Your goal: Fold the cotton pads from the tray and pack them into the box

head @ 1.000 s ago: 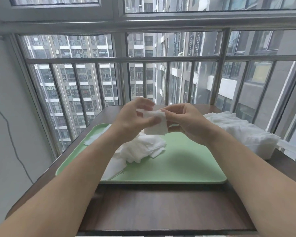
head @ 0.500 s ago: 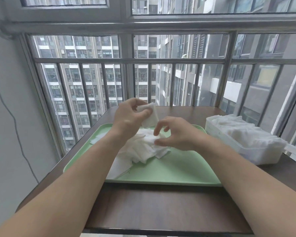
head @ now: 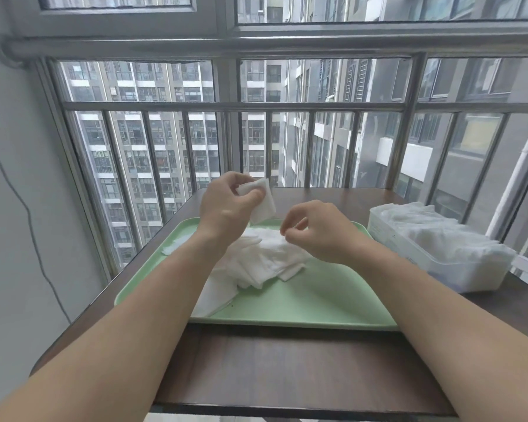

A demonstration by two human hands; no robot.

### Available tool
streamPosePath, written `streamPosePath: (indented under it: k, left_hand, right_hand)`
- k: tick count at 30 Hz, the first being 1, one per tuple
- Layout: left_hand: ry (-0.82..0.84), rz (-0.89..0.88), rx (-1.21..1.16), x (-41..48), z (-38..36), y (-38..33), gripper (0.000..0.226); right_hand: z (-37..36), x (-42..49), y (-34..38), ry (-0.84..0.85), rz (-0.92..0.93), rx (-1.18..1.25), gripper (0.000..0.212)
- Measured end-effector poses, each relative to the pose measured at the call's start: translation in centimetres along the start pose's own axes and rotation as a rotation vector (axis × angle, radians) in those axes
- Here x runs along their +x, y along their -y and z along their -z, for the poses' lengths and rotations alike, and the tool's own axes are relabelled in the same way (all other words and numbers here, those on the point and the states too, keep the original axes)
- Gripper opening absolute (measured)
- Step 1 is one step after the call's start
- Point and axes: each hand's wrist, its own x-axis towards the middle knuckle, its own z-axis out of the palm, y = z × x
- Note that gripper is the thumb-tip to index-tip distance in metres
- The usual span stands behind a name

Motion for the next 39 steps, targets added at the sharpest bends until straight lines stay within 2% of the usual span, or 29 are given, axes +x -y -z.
streamPosePath:
  k: [3,8,12,15,21,24,28,31,34,39]
  left_hand:
    - [-0.006,0.024,-0.017,0.1,0.1,0.2,0.016]
    - [0.023,0.013,0.010,-0.1,-0.1,-0.1,0.016]
    - [0.024,0.024,0.014,-0.1,0.0,-0.2,0.015]
    - [0.018,0.025,0.015,-0.1,0.0,-0.2,0.012]
    - [-0.024,0.067,-0.005,-0.4,0.2,-0.5,0.023]
    - [0.012,0.101,-0.047,-0.4,0.2,-0.6,0.024]
    - [0.083,0.129,-0.085,-0.8,0.1,-0.9,0.023]
    - [0.135,0.134,-0.061,-0.9,0.2,-0.8,0.020]
    - [0.188,0.123,-0.009,-1.0,0.1,-0.8,0.018]
    - [0.279,0.099,0.019,-1.3,-0.2,-1.0,0.037]
  right_hand:
    - [0.1,0.0,-0.3,-0.016,-0.009,0.074,0.008]
    - [-0.8,-0.2,-0.7,0.162,0.029,-0.025,0.019]
    - [-0.9,0.0,-0.6,0.120,0.031,-0.049,0.005]
    - [-0.4,0.1,-0.5,0.055,0.018,-0.027,0.008]
    - [0.8,0.0,-0.6,-0.096,-0.109,0.358,0.006]
    - [1.0,-0.1,-0.4,-0.068,-0.213,0.645,0.009]
    - [1.3,-0.1,-0.4,0.000,-0.332,0.829,0.014]
    - [1.5,0.0,-0.7,0.059,-0.285,0.939,0.016]
    - [1.8,0.0,-1.0,0.066,-0.196,0.960,0.028]
    - [2.3,-0.1,-1.2,0.122,-0.113,0.975,0.027]
